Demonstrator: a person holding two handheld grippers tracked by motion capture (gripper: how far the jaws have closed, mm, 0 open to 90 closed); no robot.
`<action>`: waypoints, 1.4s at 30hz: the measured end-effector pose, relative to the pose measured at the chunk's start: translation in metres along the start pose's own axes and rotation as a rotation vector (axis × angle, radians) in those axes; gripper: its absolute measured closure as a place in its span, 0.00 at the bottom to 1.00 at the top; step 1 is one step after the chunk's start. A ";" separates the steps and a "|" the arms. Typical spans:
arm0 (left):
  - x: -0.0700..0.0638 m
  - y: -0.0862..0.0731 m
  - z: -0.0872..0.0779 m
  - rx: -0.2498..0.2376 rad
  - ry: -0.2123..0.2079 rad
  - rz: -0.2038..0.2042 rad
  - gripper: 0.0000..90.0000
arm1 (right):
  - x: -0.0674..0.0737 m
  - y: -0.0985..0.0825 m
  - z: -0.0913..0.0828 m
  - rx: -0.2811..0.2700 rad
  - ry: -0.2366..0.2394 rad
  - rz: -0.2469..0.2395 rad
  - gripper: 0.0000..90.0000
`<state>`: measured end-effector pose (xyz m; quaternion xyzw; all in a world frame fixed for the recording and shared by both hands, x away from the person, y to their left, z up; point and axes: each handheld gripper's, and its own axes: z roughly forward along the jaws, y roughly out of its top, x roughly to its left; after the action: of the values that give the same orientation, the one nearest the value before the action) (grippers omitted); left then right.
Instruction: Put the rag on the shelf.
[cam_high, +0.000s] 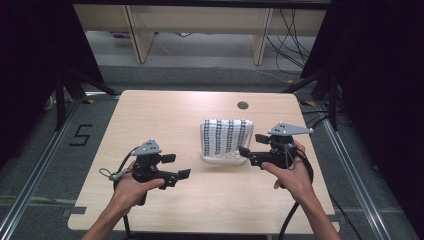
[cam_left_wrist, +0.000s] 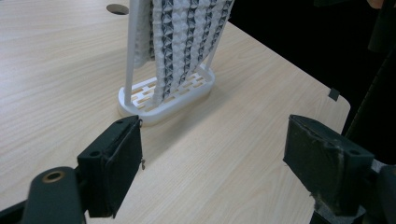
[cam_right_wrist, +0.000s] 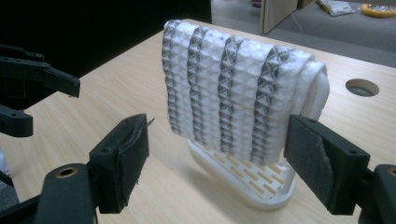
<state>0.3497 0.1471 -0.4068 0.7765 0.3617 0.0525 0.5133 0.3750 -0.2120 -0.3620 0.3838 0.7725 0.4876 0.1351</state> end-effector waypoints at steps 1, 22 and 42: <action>0.001 -0.002 0.000 -0.008 -0.014 0.004 0.21 | 0.000 -0.001 0.000 0.006 -0.003 0.000 0.26; 0.002 -0.027 0.000 0.003 0.004 0.017 0.20 | 0.011 -0.024 0.001 0.029 0.020 -0.005 0.23; 0.002 -0.051 0.001 0.019 -0.002 0.023 0.20 | 0.011 -0.045 0.002 0.048 0.010 -0.019 0.23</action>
<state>0.3256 0.1580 -0.4510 0.7856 0.3525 0.0540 0.5056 0.3478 -0.2129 -0.3994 0.3769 0.7883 0.4695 0.1267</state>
